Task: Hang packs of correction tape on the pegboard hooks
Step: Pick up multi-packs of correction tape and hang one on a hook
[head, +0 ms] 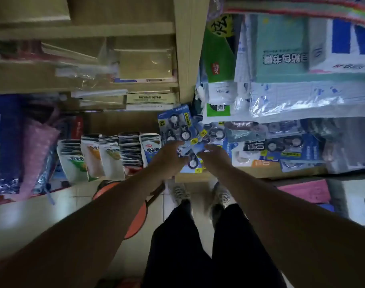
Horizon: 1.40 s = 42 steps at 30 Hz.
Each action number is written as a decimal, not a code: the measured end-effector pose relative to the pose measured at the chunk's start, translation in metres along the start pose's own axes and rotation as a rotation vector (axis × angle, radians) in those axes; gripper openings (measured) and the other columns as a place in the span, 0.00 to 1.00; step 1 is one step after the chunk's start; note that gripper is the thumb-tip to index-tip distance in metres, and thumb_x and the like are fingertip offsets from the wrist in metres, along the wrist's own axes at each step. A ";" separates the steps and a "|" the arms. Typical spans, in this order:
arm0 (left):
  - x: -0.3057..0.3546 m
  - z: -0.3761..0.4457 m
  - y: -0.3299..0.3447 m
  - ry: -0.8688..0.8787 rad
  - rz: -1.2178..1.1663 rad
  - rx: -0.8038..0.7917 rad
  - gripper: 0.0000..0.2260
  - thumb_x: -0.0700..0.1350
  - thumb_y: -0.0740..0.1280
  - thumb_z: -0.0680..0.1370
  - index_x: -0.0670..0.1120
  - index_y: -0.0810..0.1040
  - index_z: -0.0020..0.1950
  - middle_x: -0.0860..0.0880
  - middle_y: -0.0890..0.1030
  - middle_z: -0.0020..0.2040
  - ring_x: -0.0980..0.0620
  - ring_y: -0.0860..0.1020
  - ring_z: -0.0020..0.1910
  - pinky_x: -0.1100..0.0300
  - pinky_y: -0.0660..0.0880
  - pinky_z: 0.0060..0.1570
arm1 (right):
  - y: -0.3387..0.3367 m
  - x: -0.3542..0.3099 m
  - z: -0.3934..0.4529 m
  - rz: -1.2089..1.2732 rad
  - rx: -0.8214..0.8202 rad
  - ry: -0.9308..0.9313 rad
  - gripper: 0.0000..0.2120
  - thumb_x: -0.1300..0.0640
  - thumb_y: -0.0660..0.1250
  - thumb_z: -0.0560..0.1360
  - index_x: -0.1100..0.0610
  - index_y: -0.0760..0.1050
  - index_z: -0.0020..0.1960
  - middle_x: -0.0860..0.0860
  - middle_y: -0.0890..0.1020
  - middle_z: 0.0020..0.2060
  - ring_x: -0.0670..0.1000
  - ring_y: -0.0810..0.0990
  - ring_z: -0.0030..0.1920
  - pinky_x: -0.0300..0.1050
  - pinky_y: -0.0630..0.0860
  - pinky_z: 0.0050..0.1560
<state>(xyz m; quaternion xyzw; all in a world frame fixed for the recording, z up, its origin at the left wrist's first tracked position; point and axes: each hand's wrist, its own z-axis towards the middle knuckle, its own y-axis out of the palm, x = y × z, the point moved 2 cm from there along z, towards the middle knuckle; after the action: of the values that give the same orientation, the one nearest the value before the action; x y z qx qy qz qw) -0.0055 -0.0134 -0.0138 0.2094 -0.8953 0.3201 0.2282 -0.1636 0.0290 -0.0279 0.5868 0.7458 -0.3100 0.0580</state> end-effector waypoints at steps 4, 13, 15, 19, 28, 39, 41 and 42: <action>-0.019 0.032 0.021 0.001 0.073 -0.047 0.31 0.52 0.67 0.77 0.47 0.59 0.77 0.47 0.60 0.77 0.45 0.69 0.70 0.54 0.69 0.65 | 0.009 -0.013 0.049 -0.109 0.069 -0.093 0.16 0.50 0.67 0.78 0.54 0.79 0.63 0.56 0.85 0.44 0.56 0.81 0.40 0.44 0.72 0.37; -0.056 0.046 0.062 0.042 0.136 -0.012 0.35 0.56 0.68 0.75 0.52 0.57 0.78 0.54 0.40 0.80 0.48 0.59 0.77 0.48 0.69 0.68 | 0.040 -0.007 0.110 -0.249 0.276 -0.153 0.35 0.29 0.68 0.67 0.50 0.76 0.65 0.56 0.80 0.61 0.60 0.76 0.65 0.57 0.73 0.63; -0.062 0.042 0.064 0.060 0.121 -0.010 0.34 0.55 0.68 0.75 0.52 0.57 0.78 0.56 0.39 0.79 0.52 0.60 0.76 0.50 0.70 0.67 | 0.038 -0.006 0.110 -0.144 0.203 -0.114 0.29 0.29 0.71 0.65 0.51 0.79 0.53 0.55 0.84 0.51 0.60 0.82 0.55 0.57 0.79 0.54; -0.066 0.036 0.061 0.059 0.034 0.030 0.30 0.53 0.69 0.75 0.55 0.62 0.75 0.58 0.43 0.79 0.55 0.62 0.75 0.55 0.69 0.67 | 0.041 -0.005 0.108 -0.002 0.005 -0.171 0.28 0.39 0.79 0.65 0.56 0.77 0.55 0.53 0.83 0.47 0.55 0.83 0.46 0.52 0.79 0.43; -0.044 0.007 0.059 -0.386 -0.633 0.589 0.20 0.54 0.72 0.72 0.43 0.75 0.57 0.53 0.78 0.45 0.58 0.77 0.42 0.71 0.72 0.37 | -0.008 0.026 0.069 0.406 -0.144 -0.181 0.20 0.65 0.79 0.69 0.61 0.76 0.57 0.53 0.85 0.45 0.45 0.83 0.38 0.41 0.77 0.38; -0.041 0.016 0.098 -0.387 -1.001 0.307 0.26 0.50 0.78 0.64 0.52 0.77 0.61 0.54 0.85 0.50 0.56 0.85 0.46 0.58 0.82 0.45 | -0.045 0.079 0.067 0.190 0.268 0.175 0.20 0.44 0.74 0.75 0.54 0.79 0.61 0.56 0.80 0.65 0.56 0.80 0.60 0.50 0.74 0.61; -0.043 0.010 0.098 -0.371 -0.869 0.371 0.20 0.47 0.78 0.67 0.52 0.78 0.57 0.59 0.83 0.44 0.70 0.81 0.37 0.74 0.76 0.32 | -0.039 0.081 0.074 0.461 0.294 0.373 0.36 0.43 0.78 0.71 0.57 0.70 0.72 0.55 0.76 0.68 0.57 0.78 0.63 0.53 0.75 0.61; -0.044 0.007 0.098 -0.373 -0.841 0.385 0.18 0.46 0.77 0.68 0.51 0.78 0.56 0.60 0.82 0.42 0.72 0.80 0.33 0.78 0.73 0.28 | -0.033 0.078 0.078 0.590 0.222 0.444 0.38 0.42 0.78 0.69 0.57 0.70 0.72 0.55 0.76 0.65 0.57 0.78 0.61 0.54 0.76 0.60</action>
<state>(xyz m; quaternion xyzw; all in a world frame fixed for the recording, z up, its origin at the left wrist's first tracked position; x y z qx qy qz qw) -0.0228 0.0615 -0.0896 0.6443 -0.6837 0.3169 0.1306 -0.2395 0.0497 -0.1122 0.8317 0.5012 -0.2244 -0.0823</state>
